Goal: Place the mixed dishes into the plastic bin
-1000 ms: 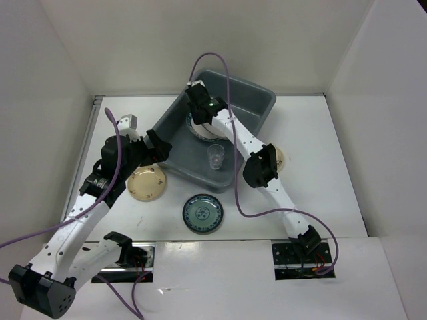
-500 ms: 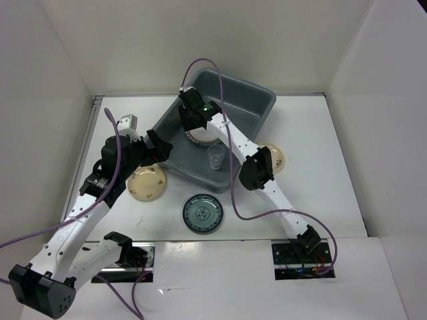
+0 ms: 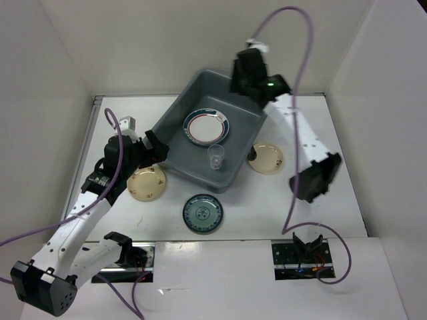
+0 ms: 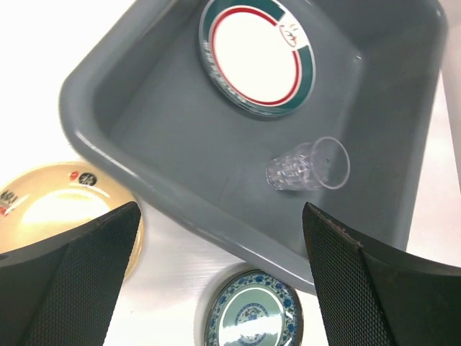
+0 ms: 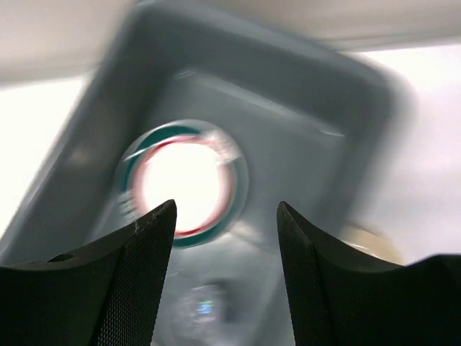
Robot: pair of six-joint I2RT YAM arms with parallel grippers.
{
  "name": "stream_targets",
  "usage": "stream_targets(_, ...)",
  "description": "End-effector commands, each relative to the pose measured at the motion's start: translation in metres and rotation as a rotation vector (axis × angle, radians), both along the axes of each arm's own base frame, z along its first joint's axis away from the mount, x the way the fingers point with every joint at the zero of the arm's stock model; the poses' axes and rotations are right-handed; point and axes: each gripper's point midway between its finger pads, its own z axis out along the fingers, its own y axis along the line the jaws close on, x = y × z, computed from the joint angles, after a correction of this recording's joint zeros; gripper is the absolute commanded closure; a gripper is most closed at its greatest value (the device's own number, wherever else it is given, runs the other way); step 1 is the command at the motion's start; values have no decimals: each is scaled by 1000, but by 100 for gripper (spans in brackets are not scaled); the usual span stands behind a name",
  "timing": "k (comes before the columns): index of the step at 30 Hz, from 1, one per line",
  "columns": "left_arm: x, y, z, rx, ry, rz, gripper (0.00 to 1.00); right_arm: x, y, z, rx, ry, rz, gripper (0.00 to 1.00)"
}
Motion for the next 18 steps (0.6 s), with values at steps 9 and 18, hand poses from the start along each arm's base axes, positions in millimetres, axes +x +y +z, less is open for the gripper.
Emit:
stream_targets(9, 10, 7, 18, -70, -30, 60, 0, -60, -252, -140, 142, 401, -591, 38)
stream_targets(18, 13, 8, 12, -64, -23, 68, 0, -118, -245, -237, 310, 664, -604, 40)
